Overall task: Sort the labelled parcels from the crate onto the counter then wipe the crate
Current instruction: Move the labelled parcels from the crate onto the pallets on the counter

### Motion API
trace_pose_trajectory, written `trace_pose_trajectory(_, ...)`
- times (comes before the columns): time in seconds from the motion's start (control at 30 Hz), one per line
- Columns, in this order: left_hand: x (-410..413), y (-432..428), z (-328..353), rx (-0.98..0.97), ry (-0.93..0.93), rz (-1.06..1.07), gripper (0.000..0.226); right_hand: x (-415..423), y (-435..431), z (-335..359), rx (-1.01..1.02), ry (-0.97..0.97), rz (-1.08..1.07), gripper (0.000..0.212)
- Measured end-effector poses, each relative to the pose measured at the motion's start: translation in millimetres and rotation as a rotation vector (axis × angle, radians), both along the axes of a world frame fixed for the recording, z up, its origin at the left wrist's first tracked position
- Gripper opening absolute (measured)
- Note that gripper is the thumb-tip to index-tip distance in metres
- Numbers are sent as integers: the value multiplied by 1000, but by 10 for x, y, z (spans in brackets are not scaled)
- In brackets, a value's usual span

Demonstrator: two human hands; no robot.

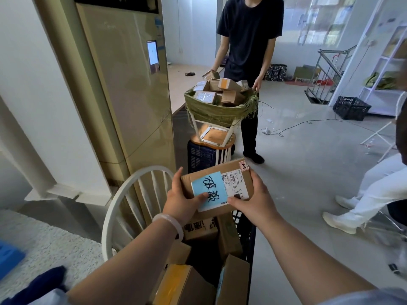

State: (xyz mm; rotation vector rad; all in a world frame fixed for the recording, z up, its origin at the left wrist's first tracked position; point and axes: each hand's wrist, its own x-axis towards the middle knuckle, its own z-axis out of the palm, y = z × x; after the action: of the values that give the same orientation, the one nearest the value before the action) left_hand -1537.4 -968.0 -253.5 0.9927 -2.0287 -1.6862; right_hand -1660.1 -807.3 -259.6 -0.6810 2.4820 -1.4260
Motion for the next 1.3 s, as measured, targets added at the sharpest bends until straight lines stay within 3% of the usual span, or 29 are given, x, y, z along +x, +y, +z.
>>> trace_pose_trajectory(0.23,39,182,-135,143,95,122,64,23,-35,-11,-73,98,-69,95)
trace_pose_trajectory(0.4,95,195,-175,89,49,99,61,61,-63,83,-73,80,-23,93)
trace_pose_trajectory(0.5,122,183,-147,83,-26,32,78,61,-104,87,-56,105,12,95)
trace_pose_trajectory(0.57,118,186,-150,165,-63,38,80,70,-140,76,-51,122,39,100)
trace_pose_trajectory(0.77,189,268,-138,417,63,145,55,255,-276,14,11,178,224,103)
trace_pose_trajectory(0.83,270,240,-136,347,27,179,53,359,-337,-43,4,152,272,99)
trace_pose_trajectory(1.03,727,-106,-105,-244,-318,107,67,529,-645,-33,23,13,400,88)
trace_pose_trajectory(1.07,803,-162,-74,-254,-308,118,69,564,-723,-16,20,8,426,87)
trace_pose_trajectory(1.17,1032,-291,-35,-54,-56,165,59,762,-988,67,1,-3,493,85)
trace_pose_trajectory(1.3,1392,-520,-75,-25,115,157,83,1097,-1347,136,13,65,581,80)
